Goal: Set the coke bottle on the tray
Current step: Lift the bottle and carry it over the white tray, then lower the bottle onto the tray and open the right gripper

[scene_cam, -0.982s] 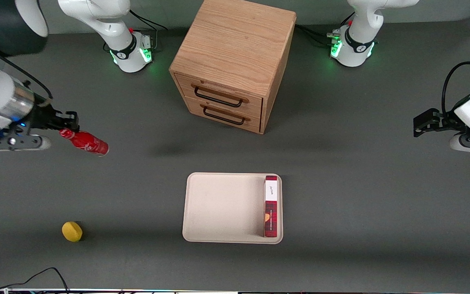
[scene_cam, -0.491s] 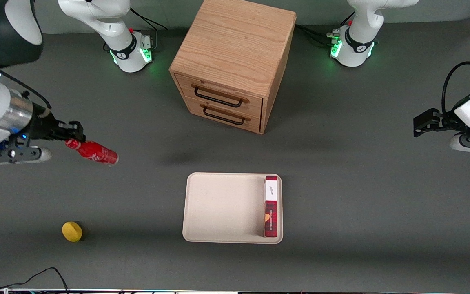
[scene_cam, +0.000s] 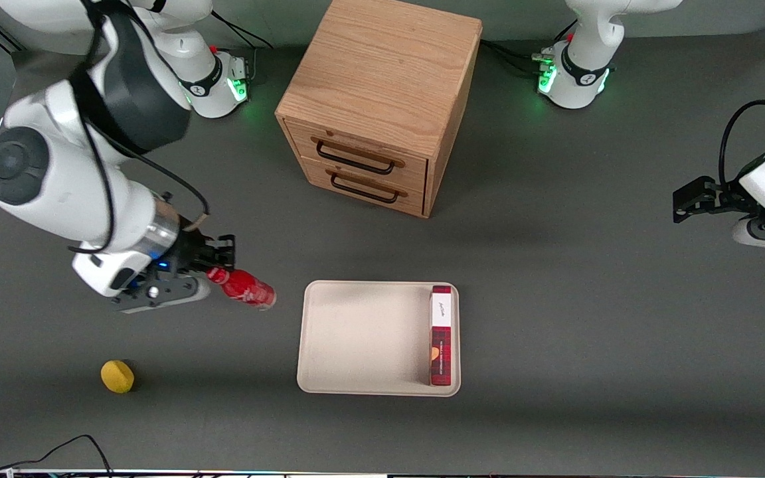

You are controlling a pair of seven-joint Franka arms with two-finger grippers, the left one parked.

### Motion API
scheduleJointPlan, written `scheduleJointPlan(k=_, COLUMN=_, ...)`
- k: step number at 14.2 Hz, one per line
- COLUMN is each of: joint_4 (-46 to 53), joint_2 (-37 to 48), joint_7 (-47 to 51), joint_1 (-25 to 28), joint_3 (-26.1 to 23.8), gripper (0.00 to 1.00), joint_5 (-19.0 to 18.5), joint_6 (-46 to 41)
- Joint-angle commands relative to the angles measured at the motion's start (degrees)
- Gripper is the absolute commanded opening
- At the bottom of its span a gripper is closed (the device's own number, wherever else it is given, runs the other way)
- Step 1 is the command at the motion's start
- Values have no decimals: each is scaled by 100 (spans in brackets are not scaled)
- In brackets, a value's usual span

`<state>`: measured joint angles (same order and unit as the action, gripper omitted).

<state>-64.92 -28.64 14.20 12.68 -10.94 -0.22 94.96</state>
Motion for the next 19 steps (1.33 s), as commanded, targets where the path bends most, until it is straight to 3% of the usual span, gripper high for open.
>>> scheduleJointPlan(k=1, joint_4=638, joint_2=-642, joint_7=372, joint_1=339, joint_3=74, gripper=0, joint_5=-311, joint_6=337)
scheduleJointPlan(k=3, joint_4=647, joint_2=-932, joint_7=601, joint_1=436, joint_3=153, gripper=0, joint_5=-408, joint_6=689)
scheduleJointPlan(k=6, joint_4=665, joint_2=-1248, joint_7=769, joint_1=989, joint_3=749, gripper=0, joint_5=-549, joint_6=1225)
scheduleJointPlan(k=15, joint_4=621, joint_2=-1952, joint_7=751, joint_1=991, joint_3=725, gripper=0, joint_5=-470, joint_6=2271)
scheduleJointPlan(k=19, joint_4=612, joint_2=-2137, joint_7=742, joint_1=1017, joint_3=707, gripper=0, joint_5=-444, joint_6=2299)
